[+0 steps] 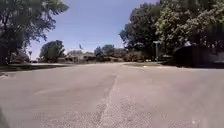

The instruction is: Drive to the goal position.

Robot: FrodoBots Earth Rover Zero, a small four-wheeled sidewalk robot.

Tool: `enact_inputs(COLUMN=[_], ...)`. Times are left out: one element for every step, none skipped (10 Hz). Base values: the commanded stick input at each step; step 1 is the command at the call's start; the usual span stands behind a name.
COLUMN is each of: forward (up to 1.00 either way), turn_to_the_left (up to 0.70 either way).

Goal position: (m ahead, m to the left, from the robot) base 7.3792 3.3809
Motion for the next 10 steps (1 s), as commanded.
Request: enact_inputs(forward=[0.70,0.70,0.70,0.70,0.70,0.70,0.70,0.70,0.70,0.70], turn_to_the_left=[0.00,0.00,0.00,0.00,0.00,0.00,0.00,0.00,0.00,0.00])
